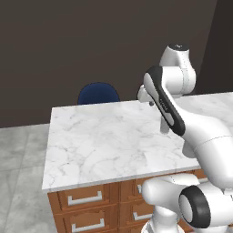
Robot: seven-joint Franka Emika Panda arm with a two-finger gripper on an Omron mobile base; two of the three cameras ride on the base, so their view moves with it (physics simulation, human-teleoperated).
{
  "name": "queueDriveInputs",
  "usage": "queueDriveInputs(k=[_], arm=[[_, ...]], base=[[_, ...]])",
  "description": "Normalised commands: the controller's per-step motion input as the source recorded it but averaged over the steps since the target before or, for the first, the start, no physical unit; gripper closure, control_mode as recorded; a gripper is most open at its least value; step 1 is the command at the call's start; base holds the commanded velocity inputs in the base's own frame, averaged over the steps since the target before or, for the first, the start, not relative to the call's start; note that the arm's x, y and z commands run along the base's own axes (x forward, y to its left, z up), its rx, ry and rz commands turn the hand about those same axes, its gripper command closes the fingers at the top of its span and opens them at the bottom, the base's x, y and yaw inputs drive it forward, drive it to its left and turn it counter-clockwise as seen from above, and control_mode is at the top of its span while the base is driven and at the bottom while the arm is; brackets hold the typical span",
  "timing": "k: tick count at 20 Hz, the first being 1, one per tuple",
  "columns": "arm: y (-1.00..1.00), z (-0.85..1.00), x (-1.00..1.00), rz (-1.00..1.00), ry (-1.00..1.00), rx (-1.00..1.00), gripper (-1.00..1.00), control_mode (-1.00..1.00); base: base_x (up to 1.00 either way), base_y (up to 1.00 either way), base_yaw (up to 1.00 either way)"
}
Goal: Pick the jar and candle from the dining table and place them in the open cabinet. Close the cabinet after placing the objects.
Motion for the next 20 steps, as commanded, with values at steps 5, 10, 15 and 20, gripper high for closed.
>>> queueDriveInputs(k=[5,10,15,20], arm=[[-0.05,0.00,-0.03,-0.05,0.00,0.00,-1.00,-1.00],[-0.13,-0.02,-0.08,-0.13,0.00,0.01,-1.00,-1.00],[-0.20,-0.11,-0.11,-0.21,0.01,0.03,-1.00,-1.00],[-0.23,-0.13,-0.11,-0.25,0.02,0.03,-1.00,-1.00]], base=[[0.00,0.00,0.00],[0.00,0.00,0.00],[0.00,0.00,0.00],[0.00,0.00,0.00]])
